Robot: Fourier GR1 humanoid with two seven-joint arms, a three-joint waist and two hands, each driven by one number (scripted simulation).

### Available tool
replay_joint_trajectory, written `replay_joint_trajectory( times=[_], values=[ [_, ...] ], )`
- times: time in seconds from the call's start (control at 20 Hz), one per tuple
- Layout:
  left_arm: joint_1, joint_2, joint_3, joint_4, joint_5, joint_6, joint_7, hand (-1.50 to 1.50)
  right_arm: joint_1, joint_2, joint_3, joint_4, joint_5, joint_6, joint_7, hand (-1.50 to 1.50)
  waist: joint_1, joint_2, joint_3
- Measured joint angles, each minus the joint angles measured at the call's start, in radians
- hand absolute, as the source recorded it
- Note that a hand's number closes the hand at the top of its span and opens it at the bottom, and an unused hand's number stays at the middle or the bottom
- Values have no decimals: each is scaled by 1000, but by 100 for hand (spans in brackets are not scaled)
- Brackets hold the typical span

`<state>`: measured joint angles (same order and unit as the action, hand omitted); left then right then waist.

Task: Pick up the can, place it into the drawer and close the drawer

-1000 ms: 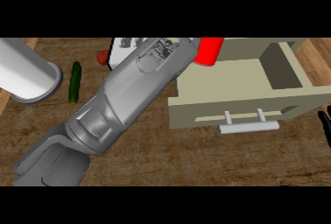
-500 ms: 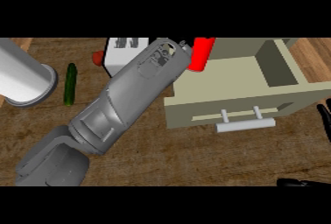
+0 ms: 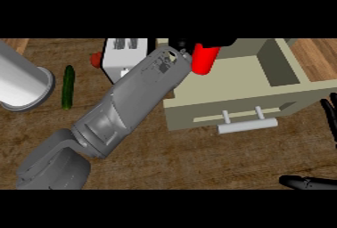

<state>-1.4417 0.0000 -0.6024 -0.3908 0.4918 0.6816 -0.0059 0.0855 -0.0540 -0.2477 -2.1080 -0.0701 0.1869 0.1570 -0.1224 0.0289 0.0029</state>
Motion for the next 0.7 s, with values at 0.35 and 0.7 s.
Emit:
replay_joint_trajectory(
  times=[0.35, 0.7],
  values=[
    [11, 0, -25, 27, 30, 54, -28, -150, 1, -3, 5, 6, 8, 6, -13, -150, -9, 4, 0],
    [16, 0, -31, 30, 72, 96, -46, -150, 0, -13, 10, -19, 16, 12, -15, -150, -13, 4, 0]
  ],
)
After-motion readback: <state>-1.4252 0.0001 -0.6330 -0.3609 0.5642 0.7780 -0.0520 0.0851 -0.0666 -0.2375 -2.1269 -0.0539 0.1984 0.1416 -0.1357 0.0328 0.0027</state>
